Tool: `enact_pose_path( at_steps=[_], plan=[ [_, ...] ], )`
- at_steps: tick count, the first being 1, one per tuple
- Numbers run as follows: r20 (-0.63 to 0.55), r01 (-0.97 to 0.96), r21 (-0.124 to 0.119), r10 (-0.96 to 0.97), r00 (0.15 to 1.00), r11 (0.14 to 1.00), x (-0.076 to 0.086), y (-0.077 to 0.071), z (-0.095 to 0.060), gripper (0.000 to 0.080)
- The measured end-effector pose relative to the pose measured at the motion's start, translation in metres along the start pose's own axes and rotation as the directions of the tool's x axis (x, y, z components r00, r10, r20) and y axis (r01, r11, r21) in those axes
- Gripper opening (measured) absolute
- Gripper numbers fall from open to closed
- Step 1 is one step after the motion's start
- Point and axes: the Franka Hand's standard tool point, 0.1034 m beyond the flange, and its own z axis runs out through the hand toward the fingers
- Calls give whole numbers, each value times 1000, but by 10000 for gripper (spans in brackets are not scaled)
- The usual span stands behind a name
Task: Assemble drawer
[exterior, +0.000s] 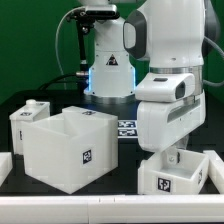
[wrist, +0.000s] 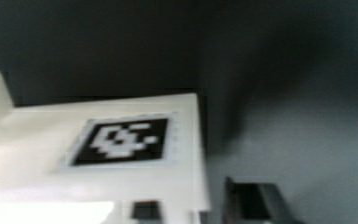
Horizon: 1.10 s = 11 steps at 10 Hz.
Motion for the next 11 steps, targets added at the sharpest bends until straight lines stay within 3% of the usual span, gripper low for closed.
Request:
enact_pose_path(
  at_steps=[1, 2, 5, 6, 10, 11],
  plan=[
    [19, 24, 8, -24, 1000, 1000, -6, 2, -8, 37],
    [48, 40, 19, -40, 998, 999, -14, 0, -28, 37],
    [69, 47, 2, -47, 997, 999, -43, -36, -81, 37],
    [62, 28, -6, -27, 998, 1000, -43, -41, -83, 37],
    [68, 19, 6, -20, 997, 1000, -46, -45, -80, 38],
    [77, -2, 31, 0, 997, 1000, -56, -64, -78, 38]
  ],
)
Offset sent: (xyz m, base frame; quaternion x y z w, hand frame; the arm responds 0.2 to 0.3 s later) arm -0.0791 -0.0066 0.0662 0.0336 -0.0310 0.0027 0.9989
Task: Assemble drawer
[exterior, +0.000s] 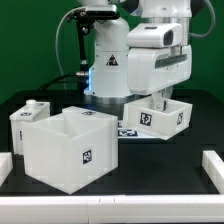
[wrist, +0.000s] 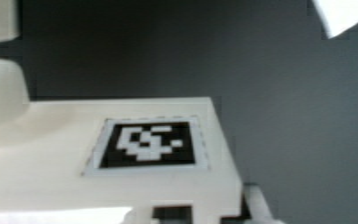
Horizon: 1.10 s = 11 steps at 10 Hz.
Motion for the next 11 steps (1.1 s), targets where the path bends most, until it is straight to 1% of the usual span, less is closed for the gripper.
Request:
enact_pose_path(
  at_steps=[1, 2, 3, 6, 7, 8, 9, 10, 11],
  plan=[
    [13, -18, 24, 18, 1000, 1000, -9, -24, 3, 38],
    [35, -47, 43, 45, 998, 998, -13, -44, 6, 38],
    [66, -79, 62, 75, 995, 995, -14, -51, 9, 38],
    [69, -75, 65, 70, 995, 995, -14, -50, 10, 38],
    [57, -59, 61, 55, 997, 996, -16, -50, 12, 38],
    [38, -24, 58, 22, 999, 998, -32, -56, 22, 38],
    [49, -17, 73, 13, 999, 997, -55, -63, 32, 38],
    [50, -20, 81, 16, 999, 997, -69, -64, 40, 38],
    [46, -24, 87, 20, 999, 996, -76, -63, 48, 38]
  ],
)
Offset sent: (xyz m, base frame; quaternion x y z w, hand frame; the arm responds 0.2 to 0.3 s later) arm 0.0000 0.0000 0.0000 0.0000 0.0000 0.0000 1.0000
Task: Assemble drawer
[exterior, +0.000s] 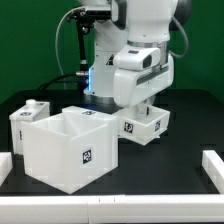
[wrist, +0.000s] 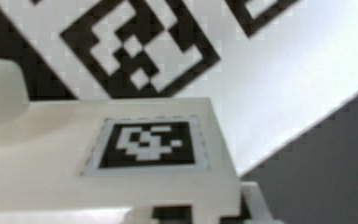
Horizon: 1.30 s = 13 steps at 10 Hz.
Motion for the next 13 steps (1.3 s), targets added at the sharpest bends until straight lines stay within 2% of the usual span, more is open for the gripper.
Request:
enact_pose_path(
  at_steps=[1, 3, 4, 5, 6, 7, 8, 9, 10, 11, 13],
  plan=[
    [1, -9, 9, 9, 1000, 1000, -6, 4, 8, 38],
    [1, -15, 10, 15, 1000, 1000, -6, 6, 8, 38],
    [1, -15, 11, 15, 1000, 1000, -6, 6, 8, 107],
    [1, -15, 11, 15, 1000, 1000, -6, 7, 8, 107],
    [1, -15, 10, 15, 1000, 1000, -6, 7, 8, 321],
    [1, -15, 10, 15, 1000, 1000, -6, 7, 8, 492],
    [1, -15, 10, 15, 1000, 1000, -6, 7, 8, 492],
    [4, -27, 9, 27, 1000, 1000, -7, 8, 5, 598],
    [8, -63, -8, 63, 998, 998, -11, 13, -11, 634],
    [-8, -141, -38, 140, 990, 989, -11, 18, -31, 634],
    [-23, -337, -120, 336, 941, 934, -2, 21, -66, 649]
  ],
)
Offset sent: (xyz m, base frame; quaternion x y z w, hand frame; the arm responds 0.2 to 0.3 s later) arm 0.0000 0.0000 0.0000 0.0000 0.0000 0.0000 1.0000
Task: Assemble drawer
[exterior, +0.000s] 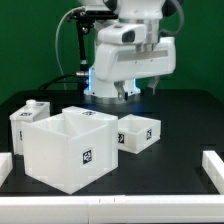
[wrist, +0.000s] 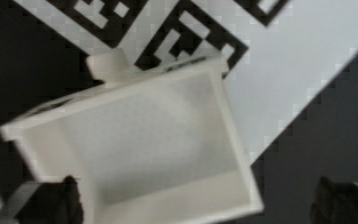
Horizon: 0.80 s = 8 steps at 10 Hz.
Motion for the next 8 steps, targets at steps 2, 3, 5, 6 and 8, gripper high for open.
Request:
enact_pose_path(
  at_steps=[2, 3, 5, 6, 8],
  plan=[
    [-2, 23, 1, -23, 1000, 1000, 8, 4, -1, 649],
    [2, 22, 5, -22, 1000, 1000, 8, 4, 2, 649],
    [6, -10, 9, 10, 1000, 1000, 12, 9, 3, 649],
    [8, -65, 11, 65, 998, 998, 19, 23, -4, 649],
    [33, -176, 31, 175, 984, 984, 38, 52, -25, 649]
  ],
)
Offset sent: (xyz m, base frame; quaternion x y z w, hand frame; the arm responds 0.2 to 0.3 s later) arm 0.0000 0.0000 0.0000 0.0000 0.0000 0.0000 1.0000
